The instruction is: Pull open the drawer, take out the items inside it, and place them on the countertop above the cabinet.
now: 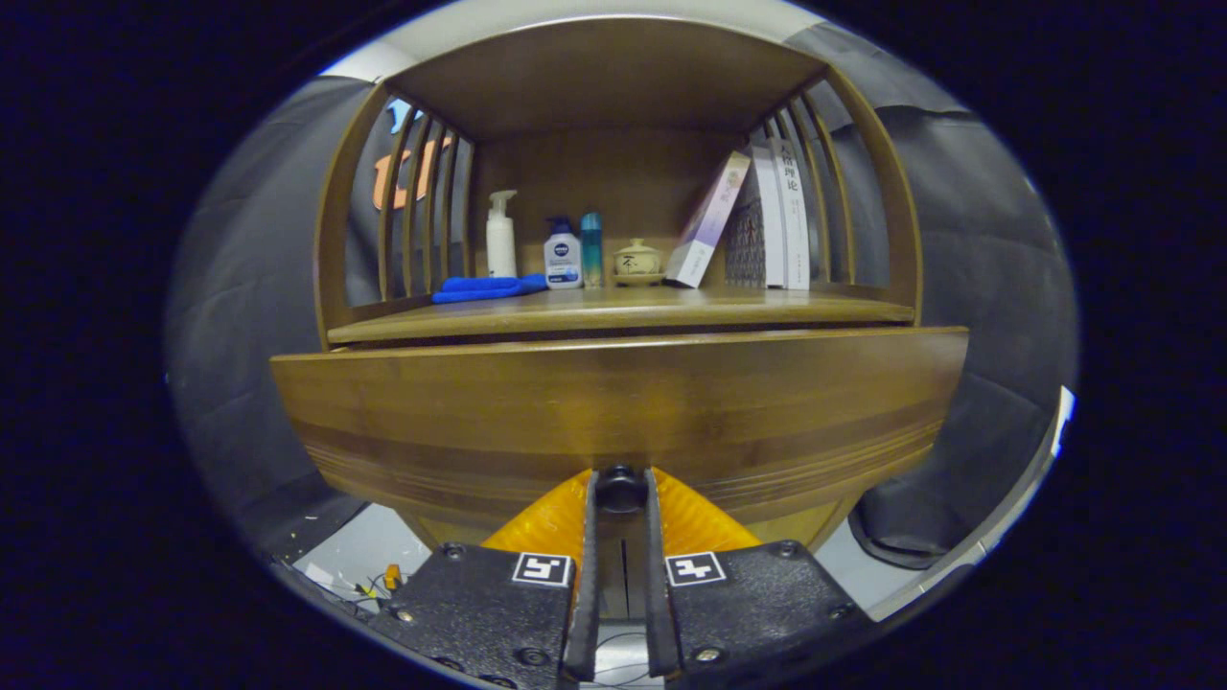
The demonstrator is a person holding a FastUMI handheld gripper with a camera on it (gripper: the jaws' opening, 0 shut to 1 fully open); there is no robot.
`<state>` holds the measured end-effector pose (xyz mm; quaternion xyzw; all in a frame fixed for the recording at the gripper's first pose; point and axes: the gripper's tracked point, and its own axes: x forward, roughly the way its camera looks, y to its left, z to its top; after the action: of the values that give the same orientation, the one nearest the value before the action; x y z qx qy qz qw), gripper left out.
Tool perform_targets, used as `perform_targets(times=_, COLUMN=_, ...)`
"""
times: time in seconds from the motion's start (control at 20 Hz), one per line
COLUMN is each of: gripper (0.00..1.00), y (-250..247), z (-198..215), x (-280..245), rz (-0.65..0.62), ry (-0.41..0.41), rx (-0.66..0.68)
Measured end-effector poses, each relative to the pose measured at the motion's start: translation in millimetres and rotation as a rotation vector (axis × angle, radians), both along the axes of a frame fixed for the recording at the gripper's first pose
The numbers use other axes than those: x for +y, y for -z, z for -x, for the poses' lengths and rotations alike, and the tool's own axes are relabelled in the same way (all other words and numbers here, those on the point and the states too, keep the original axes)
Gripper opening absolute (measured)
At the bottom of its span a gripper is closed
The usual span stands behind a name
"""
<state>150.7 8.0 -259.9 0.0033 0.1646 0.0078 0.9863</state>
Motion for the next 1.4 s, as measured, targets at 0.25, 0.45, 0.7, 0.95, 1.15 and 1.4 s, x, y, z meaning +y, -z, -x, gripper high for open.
perform_targets(times=0.25, gripper=0.23, y=-2, z=34, x=-1, rz=0.018, ry=-0.016, rx=0.014)
perform_targets(times=0.45, gripper=0.23, y=-3, z=57, x=-3, rz=0.026, ry=-0.032, rx=0.022)
perform_targets(times=0.7, gripper=0.23, y=-3, z=85, x=-4, rz=0.022, ry=-0.046, rx=0.021)
perform_targets(times=0.95, gripper=0.23, y=1, z=114, x=-7, rz=0.028, ry=-0.059, rx=0.045)
perform_targets(times=1.15, gripper=0.22, y=8, z=123, x=-7, rz=0.062, ry=-0.073, rx=0.038)
perform_targets(times=1.4, gripper=0.3, y=4, z=128, x=-18, rz=0.057, ry=-0.062, rx=0.013)
